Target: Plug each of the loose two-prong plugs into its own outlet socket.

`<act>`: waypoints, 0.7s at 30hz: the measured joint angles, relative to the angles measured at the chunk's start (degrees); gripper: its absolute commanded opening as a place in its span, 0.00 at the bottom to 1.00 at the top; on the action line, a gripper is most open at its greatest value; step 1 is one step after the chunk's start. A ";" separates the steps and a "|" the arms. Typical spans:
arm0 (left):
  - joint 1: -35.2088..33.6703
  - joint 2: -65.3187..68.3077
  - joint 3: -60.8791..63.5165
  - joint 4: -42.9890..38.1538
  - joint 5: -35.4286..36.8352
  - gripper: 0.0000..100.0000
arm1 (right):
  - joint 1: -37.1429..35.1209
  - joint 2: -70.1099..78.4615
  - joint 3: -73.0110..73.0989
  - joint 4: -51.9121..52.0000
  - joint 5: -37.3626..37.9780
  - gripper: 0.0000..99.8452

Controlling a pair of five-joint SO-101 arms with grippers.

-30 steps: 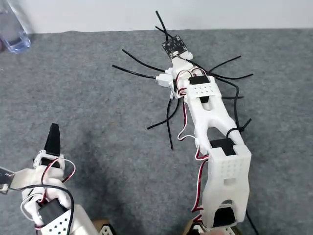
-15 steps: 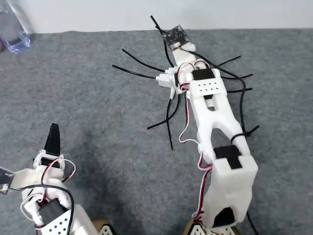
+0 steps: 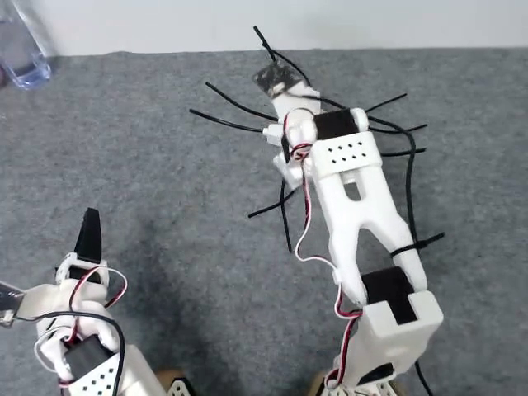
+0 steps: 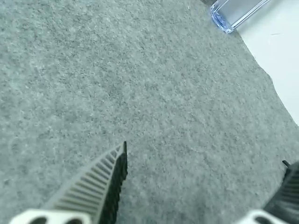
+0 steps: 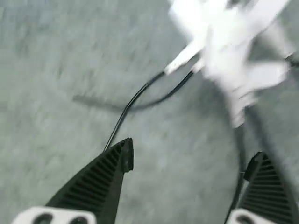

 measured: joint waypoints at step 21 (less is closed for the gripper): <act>5.71 0.00 0.00 0.00 0.00 0.47 | -4.40 -36.57 24.70 18.20 0.09 0.36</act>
